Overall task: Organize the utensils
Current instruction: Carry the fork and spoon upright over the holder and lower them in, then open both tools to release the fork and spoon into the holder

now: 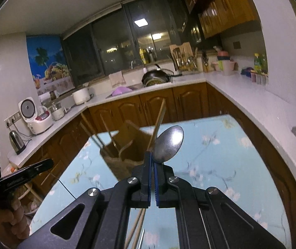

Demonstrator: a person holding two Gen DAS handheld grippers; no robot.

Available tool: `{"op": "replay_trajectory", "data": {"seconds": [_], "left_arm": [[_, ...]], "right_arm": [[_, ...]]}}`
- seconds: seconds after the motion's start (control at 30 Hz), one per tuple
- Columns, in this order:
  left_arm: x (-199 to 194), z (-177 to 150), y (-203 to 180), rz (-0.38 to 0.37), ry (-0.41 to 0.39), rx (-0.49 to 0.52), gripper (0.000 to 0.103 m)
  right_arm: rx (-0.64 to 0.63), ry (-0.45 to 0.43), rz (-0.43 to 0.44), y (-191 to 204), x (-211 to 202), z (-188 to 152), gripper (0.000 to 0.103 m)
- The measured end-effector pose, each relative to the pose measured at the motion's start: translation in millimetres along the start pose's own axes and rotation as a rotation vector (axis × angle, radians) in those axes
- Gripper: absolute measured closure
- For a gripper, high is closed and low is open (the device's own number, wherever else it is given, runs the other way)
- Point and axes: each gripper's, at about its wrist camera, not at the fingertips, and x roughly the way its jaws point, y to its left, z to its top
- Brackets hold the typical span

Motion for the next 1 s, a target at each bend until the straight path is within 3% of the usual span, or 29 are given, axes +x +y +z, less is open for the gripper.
{"op": "replay_trajectory", "data": {"seconds": [0.3,0.5,0.63,1.0], "left_arm": [[33,56,0,0.033,-0.093,-0.024,0.082],[61,72,0,0.046,-0.135,-0.068,0.082],[80,69,1,0.070,-0.140,-0.084,0.082],[123,24,10,0.087,-0.039,-0.073,0.082]], "right_arm": [[-0.058,-0.087,-0.026,15,29,45,0.101],[-0.144,-0.102,-0.070,30,52,55,0.101],[-0.173,-0.086,-0.081,33,68,50,0.101],[-0.140,0.010,-0.057,21,104,25,0.101]]}}
